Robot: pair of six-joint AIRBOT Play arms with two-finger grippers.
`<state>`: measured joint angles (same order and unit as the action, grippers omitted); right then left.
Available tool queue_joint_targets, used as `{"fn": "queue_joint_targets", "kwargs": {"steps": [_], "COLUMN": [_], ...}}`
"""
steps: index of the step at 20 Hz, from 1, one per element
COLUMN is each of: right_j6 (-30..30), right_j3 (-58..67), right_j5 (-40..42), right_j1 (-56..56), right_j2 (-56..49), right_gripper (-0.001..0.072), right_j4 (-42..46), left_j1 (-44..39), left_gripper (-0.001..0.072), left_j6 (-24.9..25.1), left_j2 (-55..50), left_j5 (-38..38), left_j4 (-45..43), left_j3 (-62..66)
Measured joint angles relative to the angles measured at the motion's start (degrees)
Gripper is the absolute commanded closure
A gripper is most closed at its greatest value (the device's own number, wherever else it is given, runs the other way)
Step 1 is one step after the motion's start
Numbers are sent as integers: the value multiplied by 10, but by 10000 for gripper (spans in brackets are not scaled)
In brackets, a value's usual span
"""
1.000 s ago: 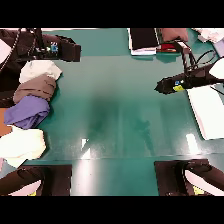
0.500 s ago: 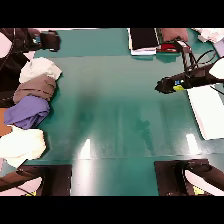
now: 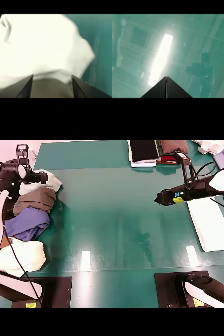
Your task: Fold the shirts.
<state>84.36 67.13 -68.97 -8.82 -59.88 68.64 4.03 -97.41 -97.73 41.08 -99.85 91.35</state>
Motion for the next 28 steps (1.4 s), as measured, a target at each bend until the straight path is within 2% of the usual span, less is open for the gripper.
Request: {"fn": "queue_joint_targets", "kwargs": {"steps": [4, 5, 6, 7, 13, 18, 24, 28], "right_j6": [0, 0, 0, 0, 0, 0, 0, 0], "right_j3": [0, 0, 0, 0, 31, 149, 304, 378], "right_j5": [0, 0, -1, -1, -2, -1, -1, -2], "right_j1": [0, 0, 0, 0, 0, 6, 10, 10], "right_j2": [0, 0, 0, 0, 0, 0, 0, 0], "right_gripper": [697, 697, 697, 697, 697, 697, 697, 697], "right_j4": [-1, -1, -1, -2, 0, 8, 59, 83], "left_j1": [10, 12, 12, 13, 14, -21, -153, -278], "left_gripper": [141, 265, 520, 678, 684, 684, 684, 684], "left_j6": [-1, -1, -1, -1, 0, 53, 120, 133], "left_j2": [-45, -52, -57, -60, -42, 98, 280, 302], "left_j5": [-48, -55, -61, -66, -41, -29, 40, 127], "left_j4": [0, 0, 0, 0, 0, -2, -1, 32], "left_j3": [0, 0, 0, 1, 66, 154, 186, 189]}}
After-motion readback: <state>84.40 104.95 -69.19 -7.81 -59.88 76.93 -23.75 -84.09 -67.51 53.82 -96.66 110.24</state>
